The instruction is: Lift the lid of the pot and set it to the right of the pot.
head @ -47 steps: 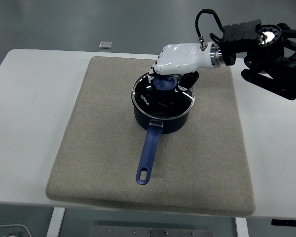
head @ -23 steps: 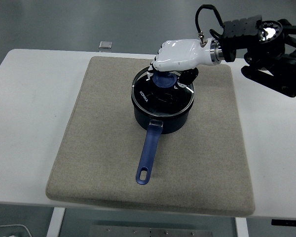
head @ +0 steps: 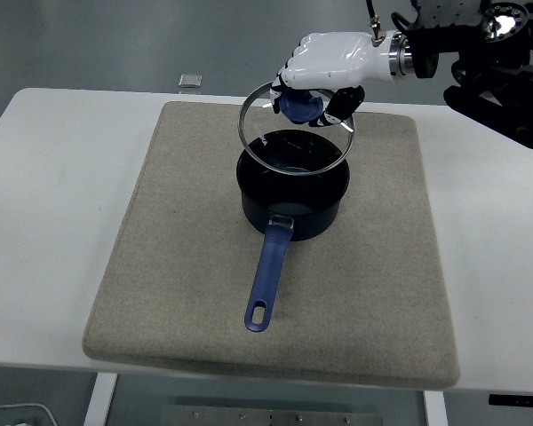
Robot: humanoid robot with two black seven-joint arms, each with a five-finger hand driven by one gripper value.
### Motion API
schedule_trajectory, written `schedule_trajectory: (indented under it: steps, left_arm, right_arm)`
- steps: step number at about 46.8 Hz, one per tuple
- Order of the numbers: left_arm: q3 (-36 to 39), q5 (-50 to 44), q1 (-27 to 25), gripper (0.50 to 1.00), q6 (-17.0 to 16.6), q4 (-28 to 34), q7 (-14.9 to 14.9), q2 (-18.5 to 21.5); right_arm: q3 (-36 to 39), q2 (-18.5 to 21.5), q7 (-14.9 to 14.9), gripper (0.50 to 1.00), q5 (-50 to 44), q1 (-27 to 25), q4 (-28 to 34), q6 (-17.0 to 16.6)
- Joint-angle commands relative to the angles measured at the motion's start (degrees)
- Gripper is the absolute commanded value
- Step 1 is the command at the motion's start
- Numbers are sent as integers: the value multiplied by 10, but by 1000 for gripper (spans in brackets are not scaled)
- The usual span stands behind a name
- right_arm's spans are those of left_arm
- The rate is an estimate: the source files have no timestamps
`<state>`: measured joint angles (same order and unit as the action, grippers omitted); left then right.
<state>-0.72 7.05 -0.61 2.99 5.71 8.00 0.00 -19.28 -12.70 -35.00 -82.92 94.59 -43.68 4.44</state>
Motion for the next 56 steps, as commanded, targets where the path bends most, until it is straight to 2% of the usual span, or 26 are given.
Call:
schedule_trajectory:
  steps: [1,9,20,35,56]
  left_arm:
    - [0,0,0,1000,0,-2,0,0]
    - [0,0,0,1000,0,0,0,0]
    - [0,0,0,1000,0,0,0,0]
    - [0,0,0,1000,0,0,0,0]
    - [-1,0,0,1000,0,0,0,0]
  right_arm:
    - [1,0,0,500,1,1,20,-2]
    - [2,0,0,500,13,-2,67,-24]
    - [-3,13,0,500,27,-18,134,-29]
    - [-4,12,0,500,31,-53,190,-38]
    - [-26,1,0,500,29,-93,202,-39]
